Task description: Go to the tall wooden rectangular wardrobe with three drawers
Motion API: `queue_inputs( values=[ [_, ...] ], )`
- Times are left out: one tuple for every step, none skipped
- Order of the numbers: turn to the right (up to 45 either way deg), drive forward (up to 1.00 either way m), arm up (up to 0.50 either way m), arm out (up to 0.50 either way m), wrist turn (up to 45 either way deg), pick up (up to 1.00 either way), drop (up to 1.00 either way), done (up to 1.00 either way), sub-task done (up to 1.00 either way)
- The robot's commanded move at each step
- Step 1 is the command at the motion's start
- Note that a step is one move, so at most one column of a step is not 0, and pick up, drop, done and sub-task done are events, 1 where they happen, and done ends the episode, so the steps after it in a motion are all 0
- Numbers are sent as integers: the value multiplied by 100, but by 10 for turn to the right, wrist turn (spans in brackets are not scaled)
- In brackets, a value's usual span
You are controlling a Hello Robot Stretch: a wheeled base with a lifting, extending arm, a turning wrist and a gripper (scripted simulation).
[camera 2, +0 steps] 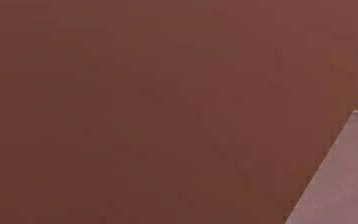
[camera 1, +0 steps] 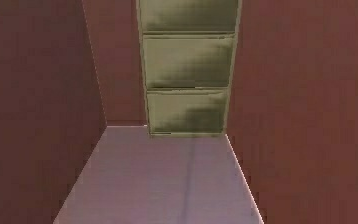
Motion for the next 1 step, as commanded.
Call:
queue_inputs(
  values=[
    [30, 0, 0, 0, 0, 0, 0, 0, 0]
  ],
)
